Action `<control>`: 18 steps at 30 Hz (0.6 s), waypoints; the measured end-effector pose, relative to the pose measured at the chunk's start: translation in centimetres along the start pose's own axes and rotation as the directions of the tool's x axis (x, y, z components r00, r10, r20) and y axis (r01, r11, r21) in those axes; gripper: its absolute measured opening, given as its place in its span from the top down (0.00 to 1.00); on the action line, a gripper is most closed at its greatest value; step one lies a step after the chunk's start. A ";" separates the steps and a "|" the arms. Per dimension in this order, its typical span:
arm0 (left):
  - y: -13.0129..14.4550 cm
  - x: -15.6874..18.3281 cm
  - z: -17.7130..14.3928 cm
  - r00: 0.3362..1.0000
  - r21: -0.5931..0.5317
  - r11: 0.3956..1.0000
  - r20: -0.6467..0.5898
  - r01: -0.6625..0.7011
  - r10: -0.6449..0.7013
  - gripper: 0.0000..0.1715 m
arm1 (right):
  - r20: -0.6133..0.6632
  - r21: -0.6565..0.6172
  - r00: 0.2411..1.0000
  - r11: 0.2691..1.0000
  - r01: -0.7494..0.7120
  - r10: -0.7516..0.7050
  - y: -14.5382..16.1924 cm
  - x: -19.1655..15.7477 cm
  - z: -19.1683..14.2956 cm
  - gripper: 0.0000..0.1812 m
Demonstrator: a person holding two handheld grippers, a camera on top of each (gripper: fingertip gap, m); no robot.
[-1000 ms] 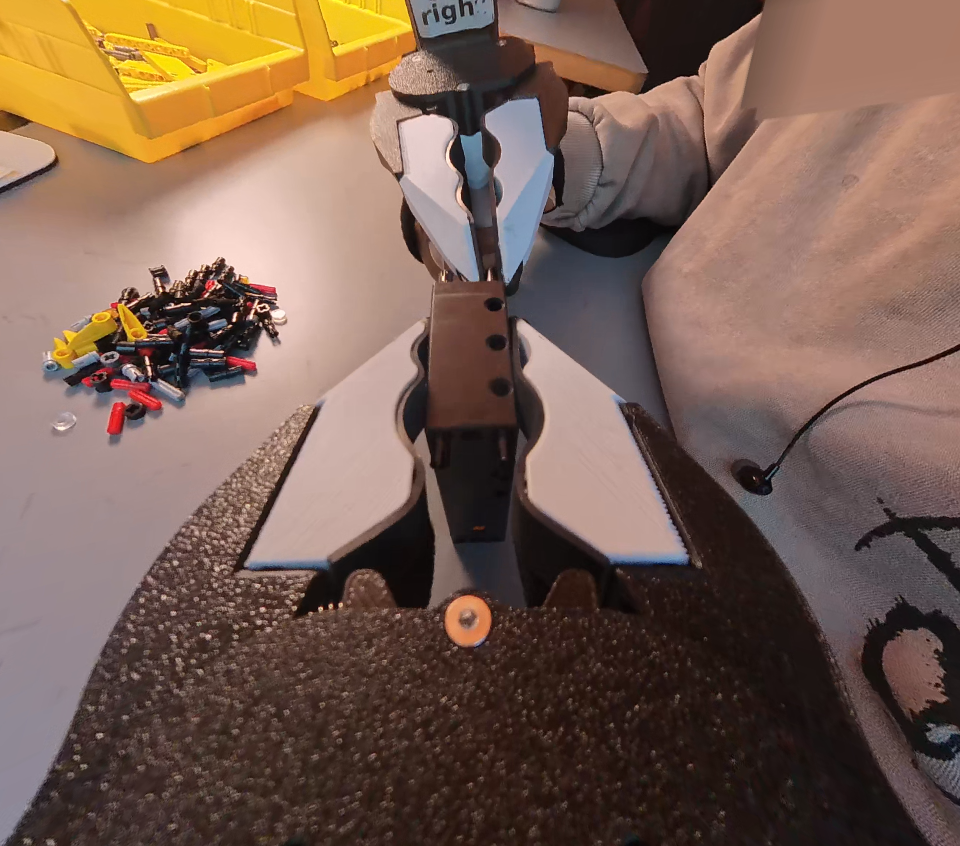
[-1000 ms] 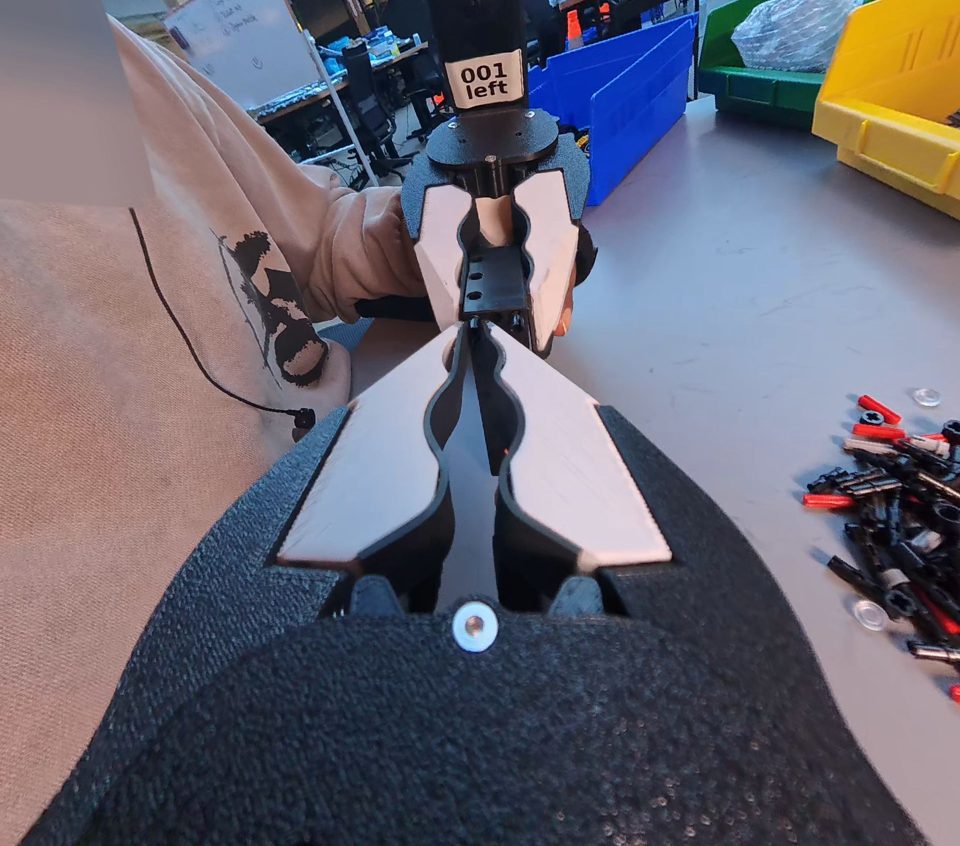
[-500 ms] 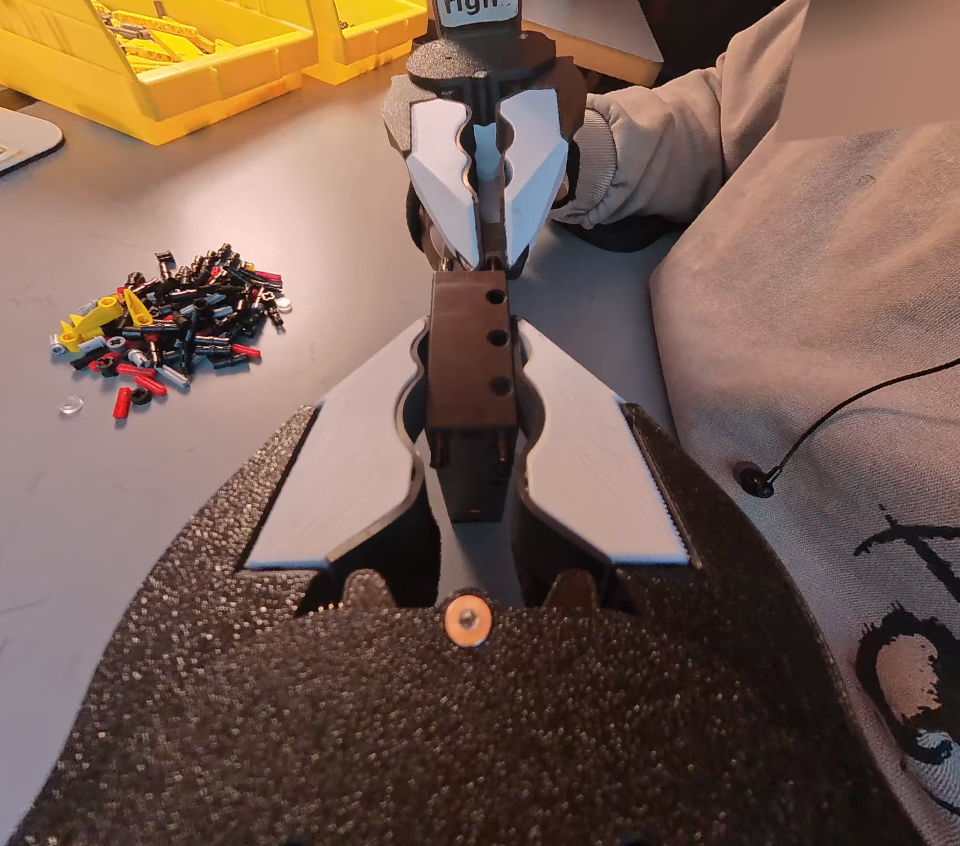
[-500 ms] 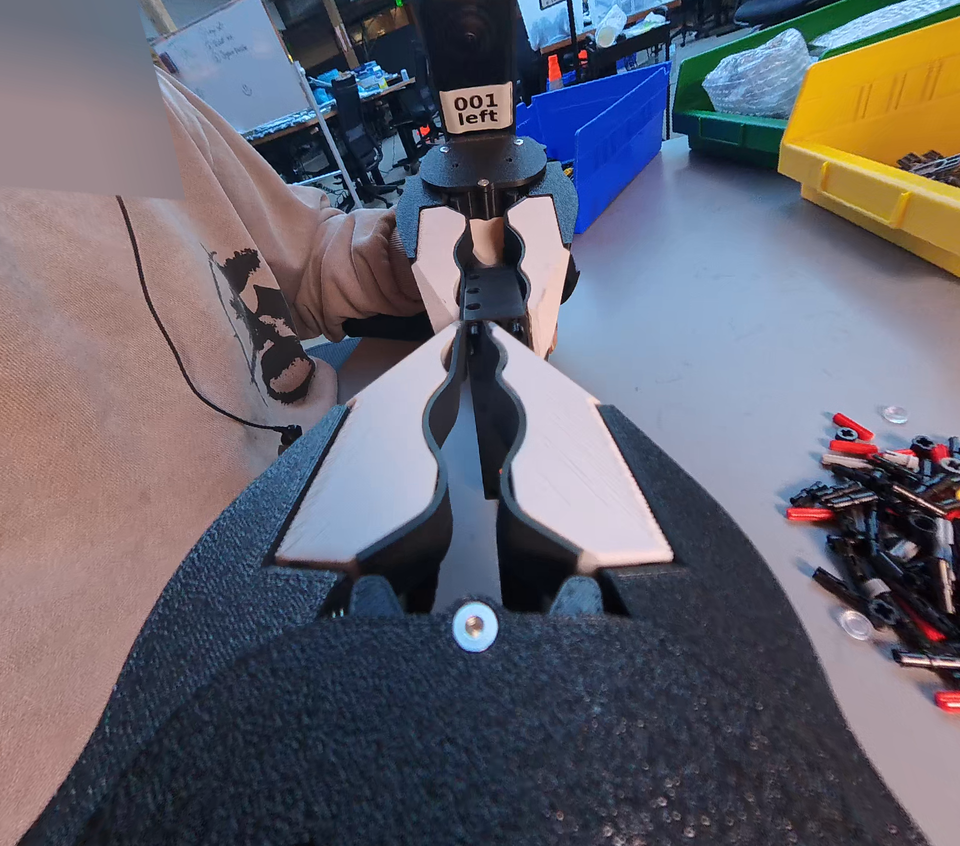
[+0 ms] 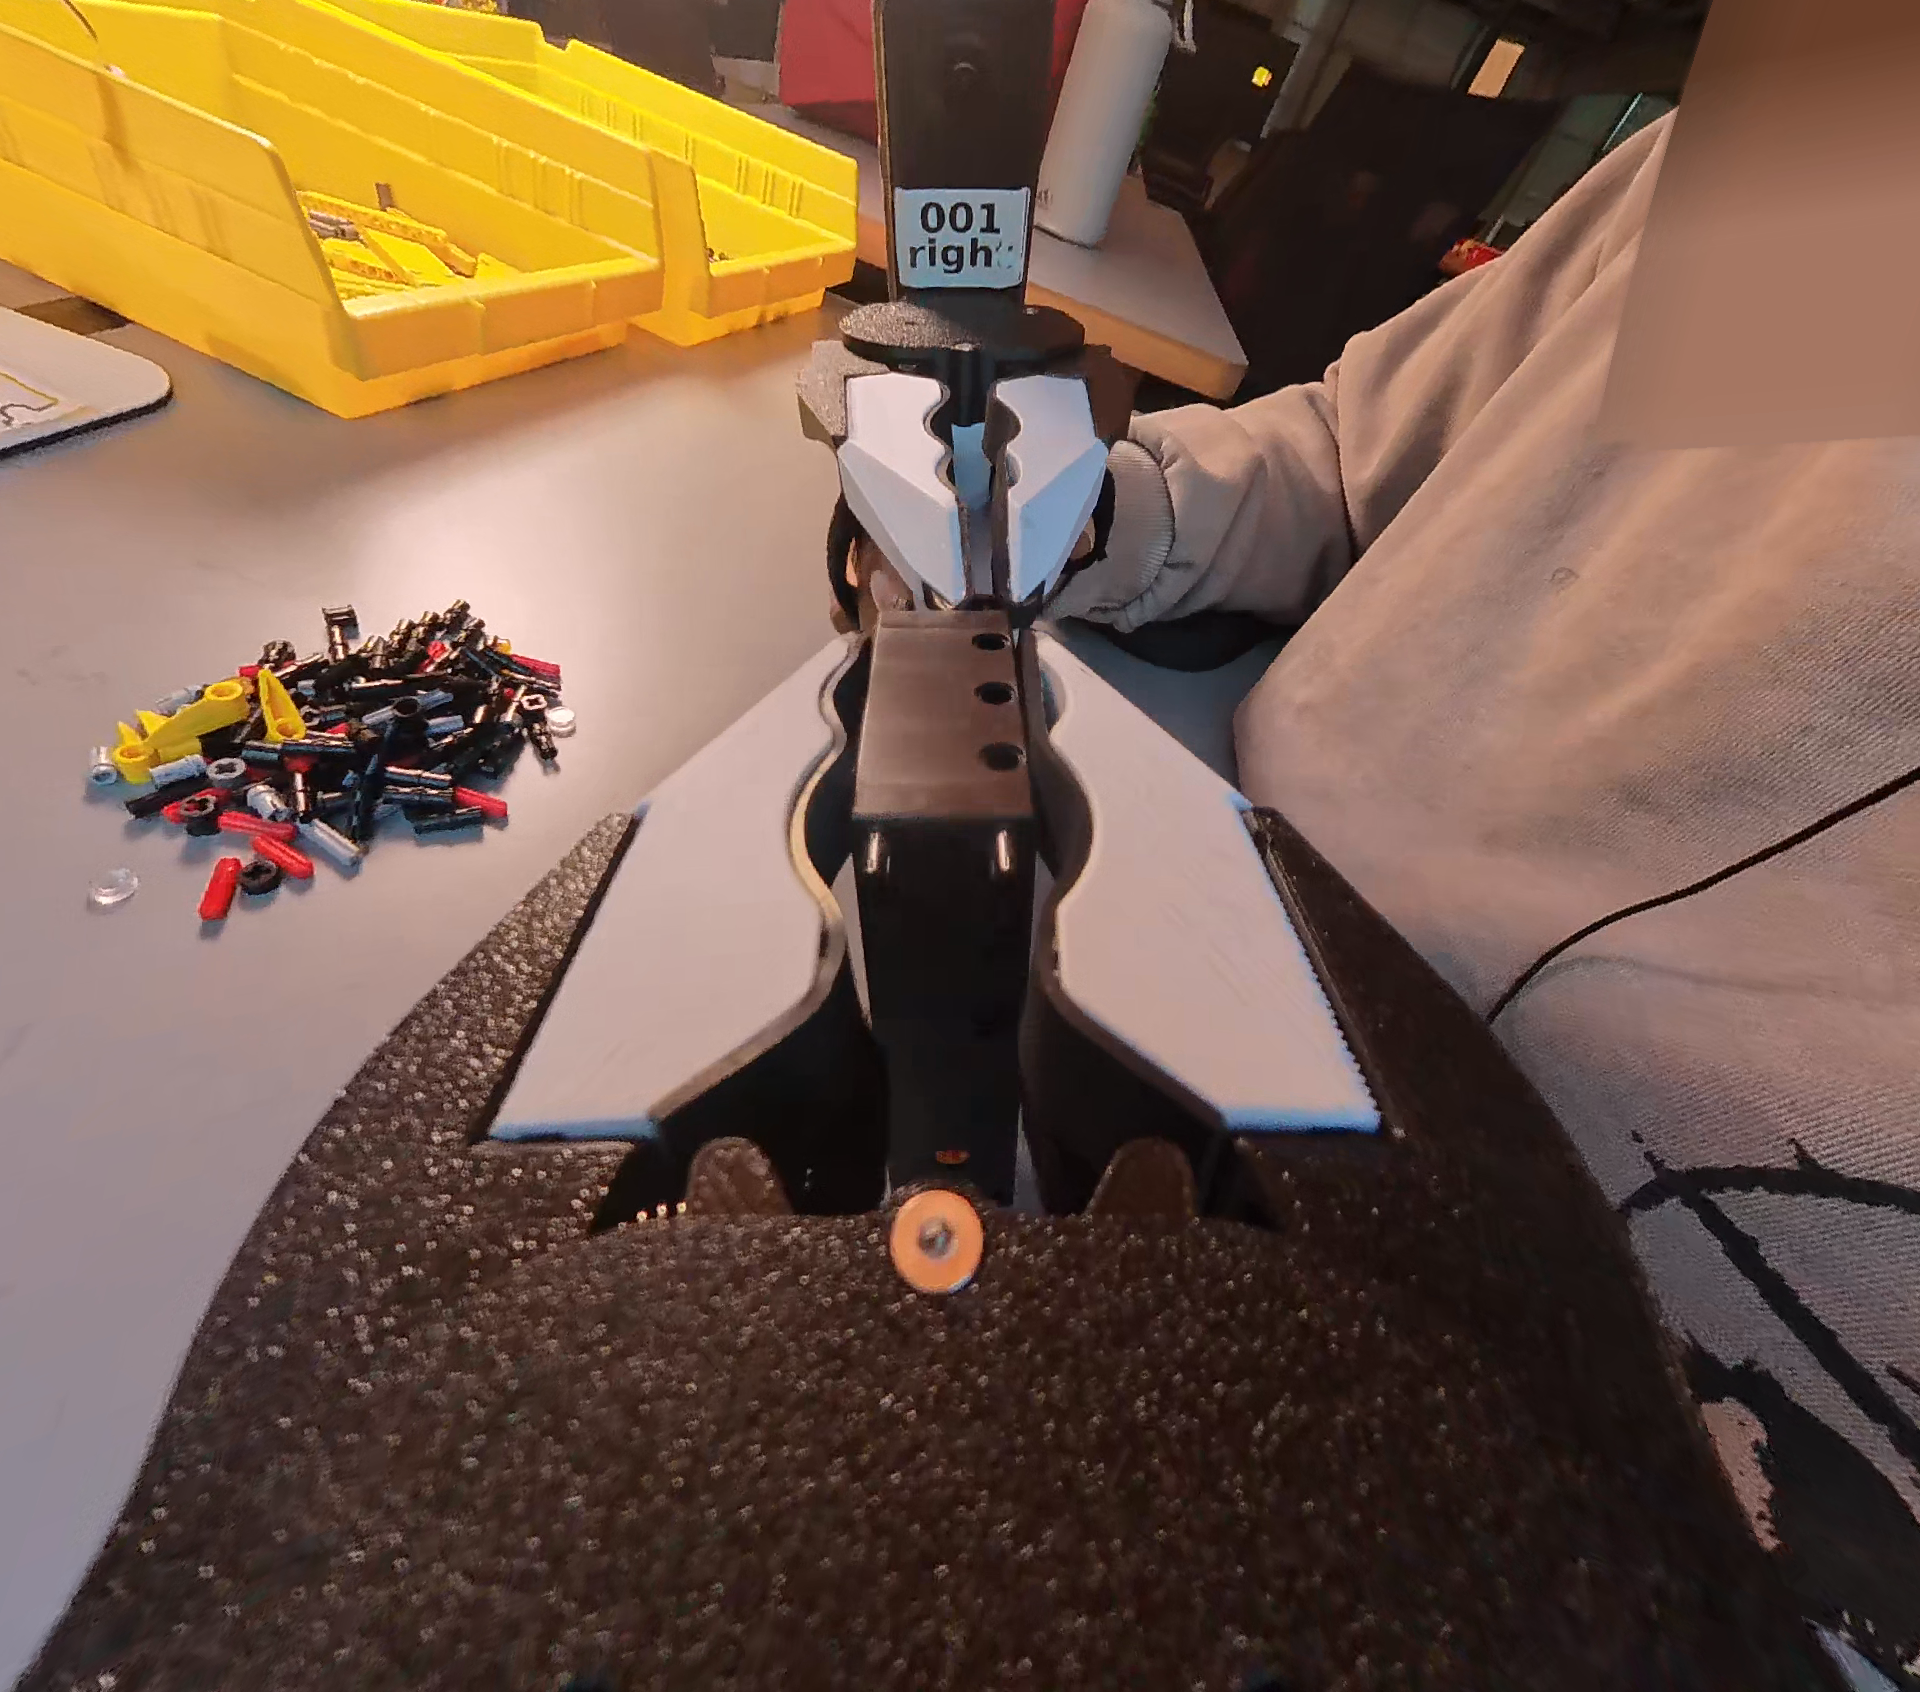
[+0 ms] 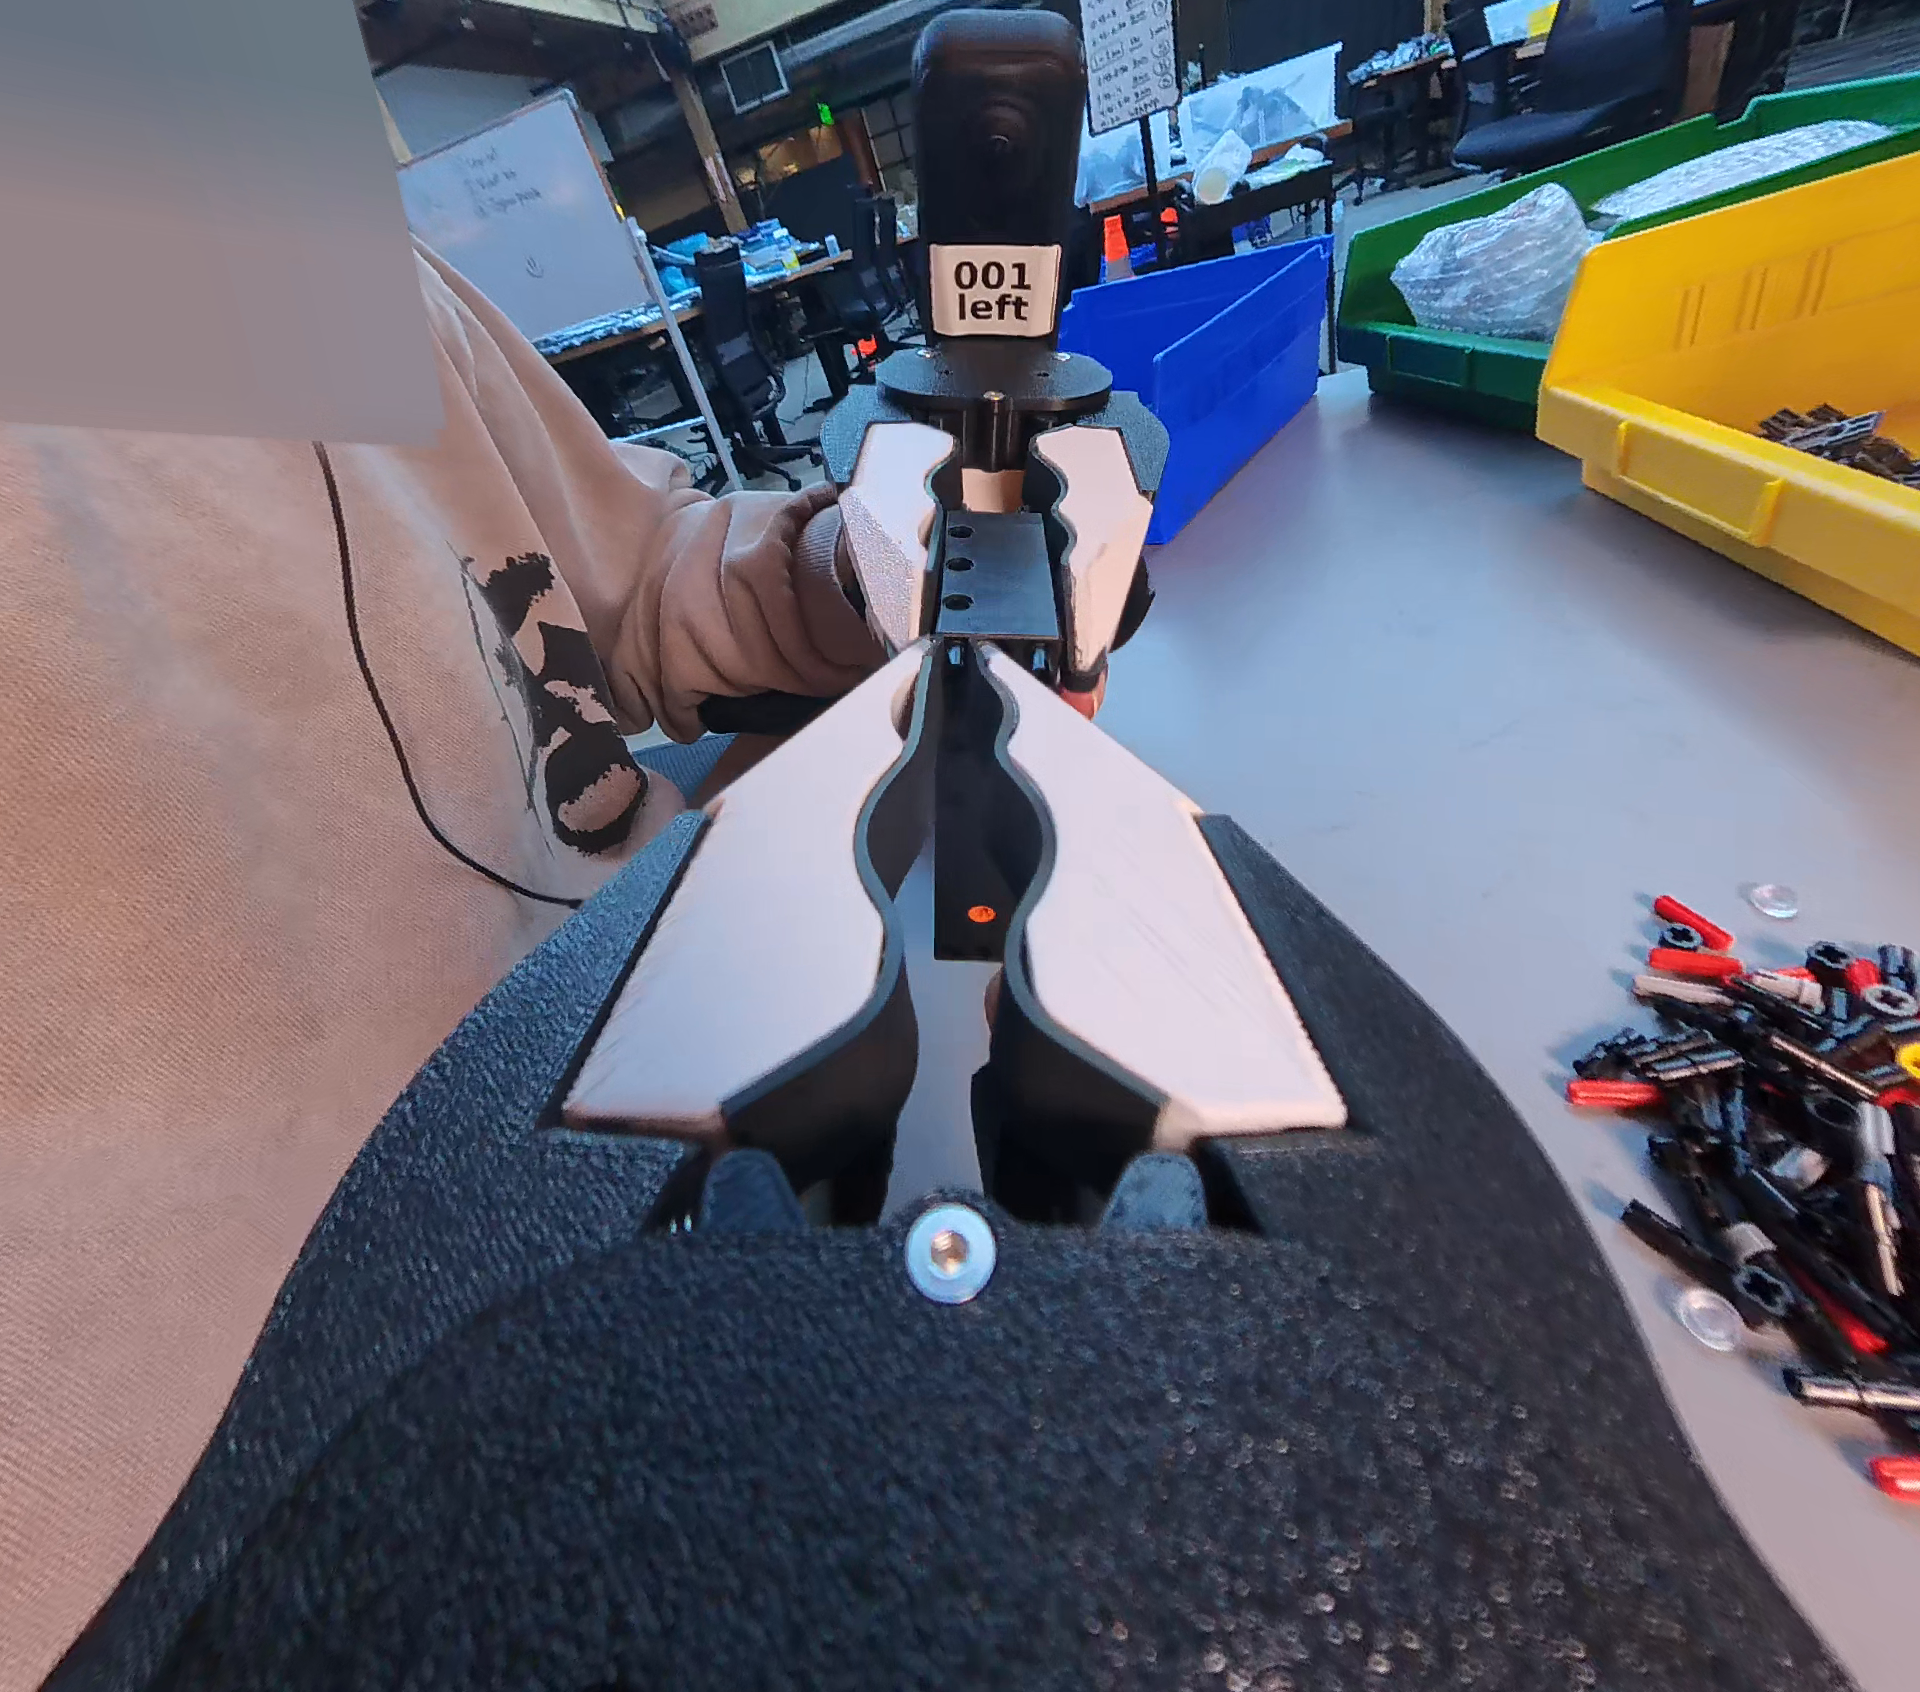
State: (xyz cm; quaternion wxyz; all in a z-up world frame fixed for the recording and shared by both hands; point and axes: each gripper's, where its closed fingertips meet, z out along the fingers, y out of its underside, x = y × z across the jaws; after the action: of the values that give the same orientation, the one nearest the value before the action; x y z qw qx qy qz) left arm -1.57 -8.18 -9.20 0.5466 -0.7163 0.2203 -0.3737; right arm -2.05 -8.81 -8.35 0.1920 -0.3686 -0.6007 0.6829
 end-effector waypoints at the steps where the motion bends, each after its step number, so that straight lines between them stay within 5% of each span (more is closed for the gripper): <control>1: -0.2 0.0 0.0 1.000 0.009 1.000 -0.002 0.008 -0.008 0.85 | 0.001 0.007 1.000 1.000 -0.003 0.003 -0.1 0.1 0.0 1.00; 6: -1.3 -0.4 -0.6 0.998 0.079 0.995 -0.019 0.065 -0.063 0.84 | 0.009 0.028 1.000 1.000 -0.010 0.009 -0.5 0.3 -0.4 1.00; 8: -5.1 -2.8 -6.1 0.988 0.327 0.935 0.019 0.137 -0.151 0.85 | -0.077 0.131 0.995 0.990 -0.051 0.061 -2.0 2.6 -4.0 1.00; 10: -4.6 -3.4 -7.4 0.988 0.278 0.961 0.148 0.010 -0.053 0.84 | -0.204 0.070 0.979 0.997 0.015 0.000 -1.5 4.3 -5.8 1.00; 13: -3.6 -2.8 -4.6 0.992 0.239 0.968 0.081 0.070 -0.092 0.85 | -0.250 -0.028 0.967 0.999 0.043 -0.049 -0.4 5.9 -4.0 1.00; 18: -2.0 -4.6 -4.8 0.982 0.211 0.971 0.123 0.115 -0.143 0.85 | -0.329 -0.059 0.942 0.997 0.056 -0.072 -0.3 8.2 -4.2 1.00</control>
State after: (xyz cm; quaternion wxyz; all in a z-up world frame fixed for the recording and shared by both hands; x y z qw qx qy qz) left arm -8.39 -7.17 -8.05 0.6053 -0.6936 0.0958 -0.3788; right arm -4.41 -0.06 -10.32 0.3032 -0.4628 -0.5881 0.5900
